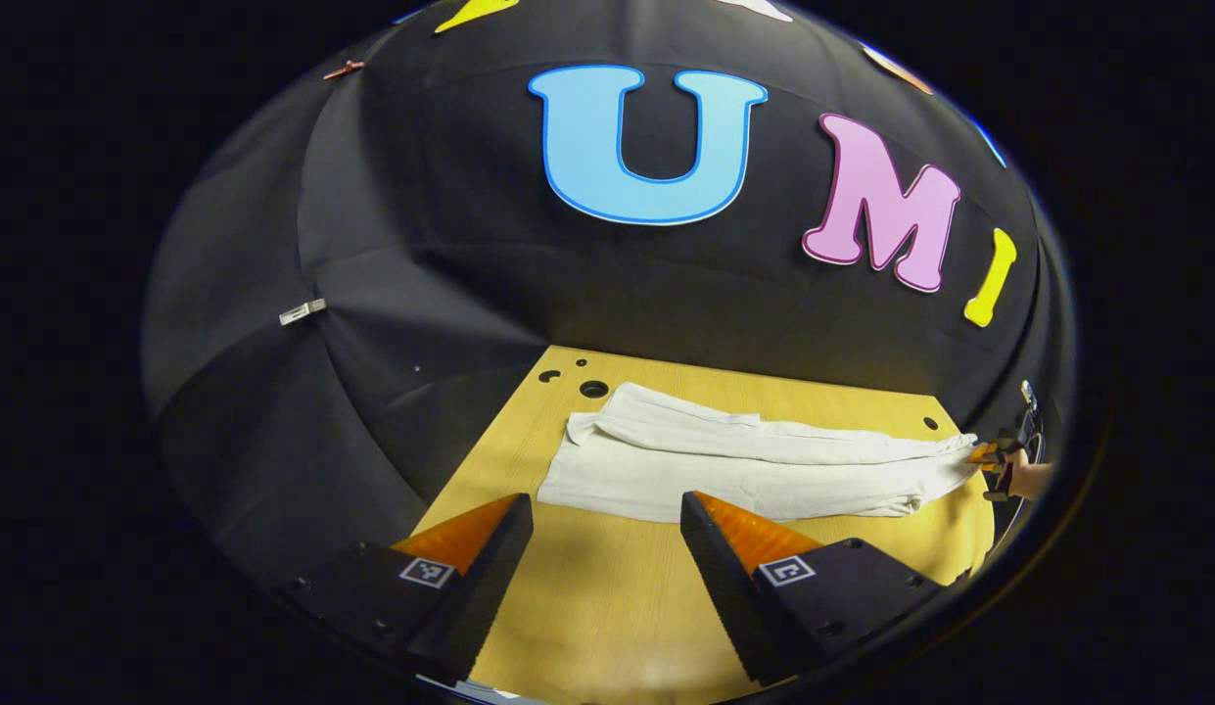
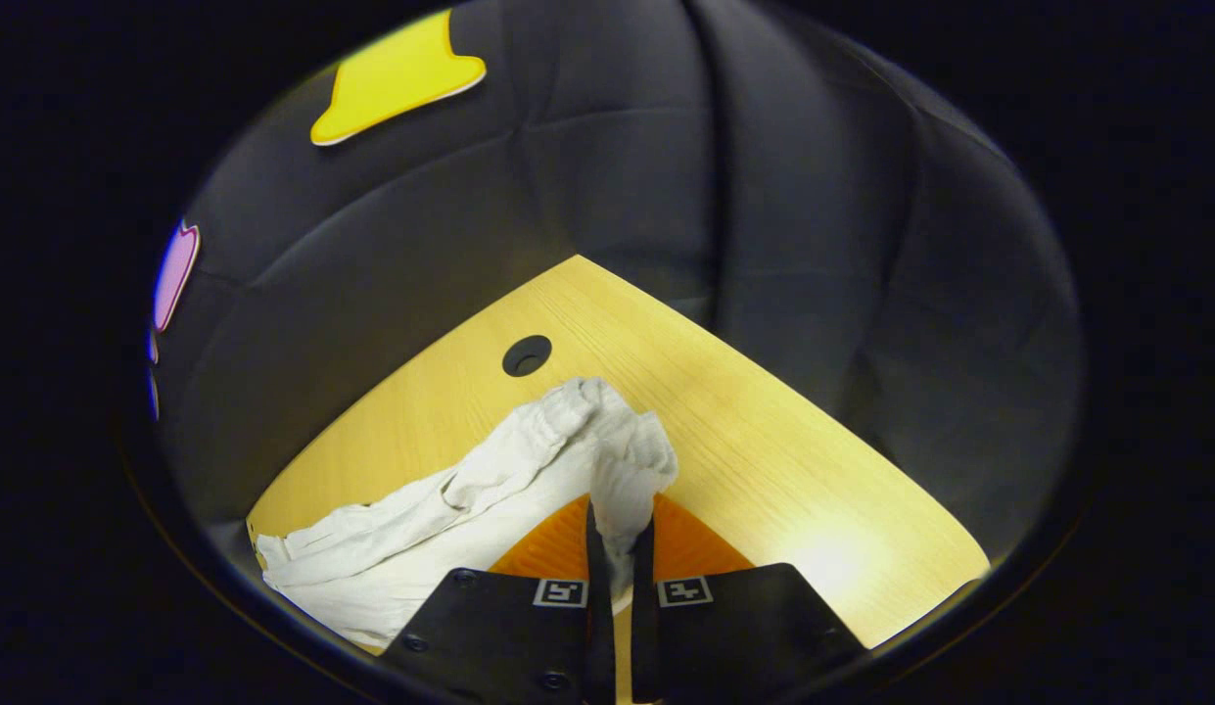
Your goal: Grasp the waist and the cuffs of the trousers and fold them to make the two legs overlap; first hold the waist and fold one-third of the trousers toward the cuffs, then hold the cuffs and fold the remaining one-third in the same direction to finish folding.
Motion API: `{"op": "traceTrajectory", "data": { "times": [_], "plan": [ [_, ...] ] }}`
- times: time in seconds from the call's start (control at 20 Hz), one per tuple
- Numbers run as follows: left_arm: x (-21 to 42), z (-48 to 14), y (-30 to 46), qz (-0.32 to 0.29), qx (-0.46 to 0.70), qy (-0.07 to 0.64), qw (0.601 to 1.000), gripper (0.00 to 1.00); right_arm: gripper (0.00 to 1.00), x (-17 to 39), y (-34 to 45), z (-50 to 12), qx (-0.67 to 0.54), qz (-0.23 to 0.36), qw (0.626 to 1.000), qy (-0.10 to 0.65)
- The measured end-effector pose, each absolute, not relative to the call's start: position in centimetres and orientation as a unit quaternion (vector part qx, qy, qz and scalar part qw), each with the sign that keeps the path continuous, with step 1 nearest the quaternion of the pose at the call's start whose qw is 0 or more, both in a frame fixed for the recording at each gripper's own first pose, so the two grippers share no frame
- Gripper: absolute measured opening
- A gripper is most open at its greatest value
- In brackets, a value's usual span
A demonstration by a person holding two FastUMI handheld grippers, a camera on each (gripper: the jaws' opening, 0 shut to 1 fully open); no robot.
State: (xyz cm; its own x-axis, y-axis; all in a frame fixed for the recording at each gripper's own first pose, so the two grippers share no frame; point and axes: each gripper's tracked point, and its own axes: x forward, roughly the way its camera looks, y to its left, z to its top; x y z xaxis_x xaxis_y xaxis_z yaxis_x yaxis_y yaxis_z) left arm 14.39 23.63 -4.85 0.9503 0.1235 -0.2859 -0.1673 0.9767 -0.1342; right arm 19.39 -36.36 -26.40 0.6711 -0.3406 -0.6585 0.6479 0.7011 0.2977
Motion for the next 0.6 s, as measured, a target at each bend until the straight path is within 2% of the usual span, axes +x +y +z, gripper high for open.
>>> {"op": "traceTrajectory", "data": {
  "times": [0.2, 0.3, 0.6],
  "plan": [
    [12.8, -4.0, 24.7, 0.078, -0.063, 0.125, 0.987, 0.97, 0.11, 20.9, -35.1, -21.5, 0.228, -0.249, 0.906, 0.254],
    [12.0, -3.4, 26.0, 0.094, -0.057, 0.109, 0.988, 0.96, 0.11, 20.2, -33.8, -19.4, 0.216, -0.240, 0.914, 0.246],
    [10.6, -3.3, 27.4, 0.080, -0.077, 0.100, 0.989, 0.96, 0.11, 20.4, -31.8, -15.3, 0.215, -0.206, 0.930, 0.216]
  ]
}}
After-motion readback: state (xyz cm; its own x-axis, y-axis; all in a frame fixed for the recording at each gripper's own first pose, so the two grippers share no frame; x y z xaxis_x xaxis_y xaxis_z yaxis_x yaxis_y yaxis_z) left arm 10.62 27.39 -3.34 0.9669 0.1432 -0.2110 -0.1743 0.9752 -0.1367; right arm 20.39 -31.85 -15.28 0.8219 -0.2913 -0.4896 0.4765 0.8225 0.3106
